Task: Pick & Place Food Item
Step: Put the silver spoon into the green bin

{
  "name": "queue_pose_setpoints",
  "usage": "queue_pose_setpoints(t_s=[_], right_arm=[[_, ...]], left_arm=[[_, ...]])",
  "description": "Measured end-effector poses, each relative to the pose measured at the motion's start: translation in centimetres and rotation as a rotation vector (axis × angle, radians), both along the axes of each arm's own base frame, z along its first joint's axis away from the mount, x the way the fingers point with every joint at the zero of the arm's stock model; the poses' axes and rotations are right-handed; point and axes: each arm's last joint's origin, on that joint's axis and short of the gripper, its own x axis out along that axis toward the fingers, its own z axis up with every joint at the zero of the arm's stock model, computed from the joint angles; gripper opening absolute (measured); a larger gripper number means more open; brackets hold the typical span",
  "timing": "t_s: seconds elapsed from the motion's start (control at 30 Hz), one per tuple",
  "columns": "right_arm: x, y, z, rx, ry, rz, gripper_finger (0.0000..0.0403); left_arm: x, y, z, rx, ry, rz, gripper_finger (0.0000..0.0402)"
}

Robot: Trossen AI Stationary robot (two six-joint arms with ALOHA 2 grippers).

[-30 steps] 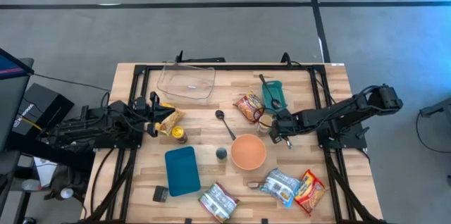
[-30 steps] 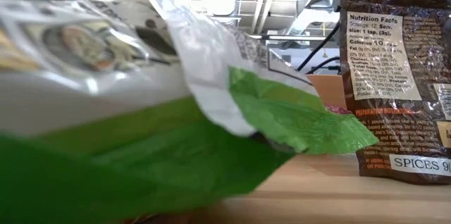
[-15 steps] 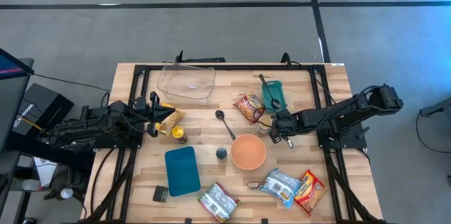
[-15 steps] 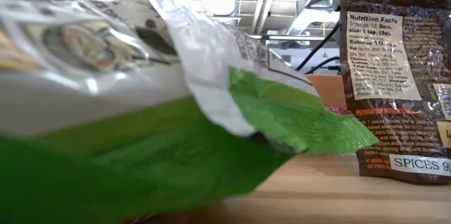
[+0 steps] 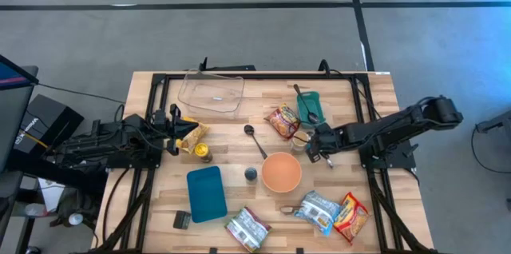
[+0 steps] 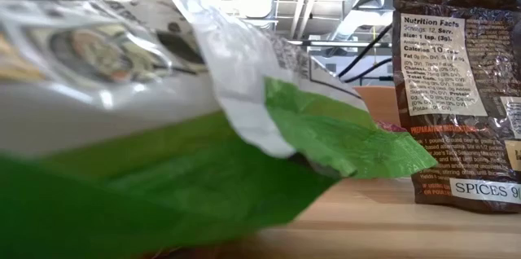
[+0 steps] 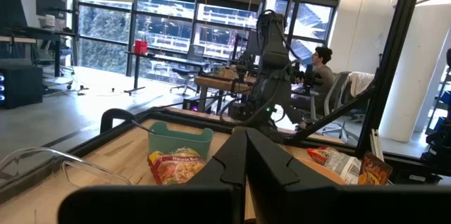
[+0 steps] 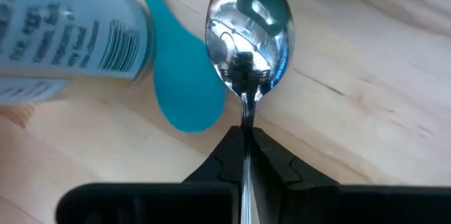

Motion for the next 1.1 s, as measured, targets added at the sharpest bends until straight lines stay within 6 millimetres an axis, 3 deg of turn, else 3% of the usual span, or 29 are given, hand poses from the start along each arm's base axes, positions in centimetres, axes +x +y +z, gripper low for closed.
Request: queue_pose_setpoints(t_s=[0.53, 1.1], right_arm=[[-1.0, 0.8, 2.3, -0.028, -0.12, 0.033, 0.0007], [-2.2, -0.6, 5.2, -0.197, -0.295, 0.019, 0.0008]], left_arm=[[0.0, 0.0, 0.0, 0.0, 0.0, 0.0, 0.0001], [0.0, 0.0, 0.0, 0.0, 0.0, 0.0, 0.0001]])
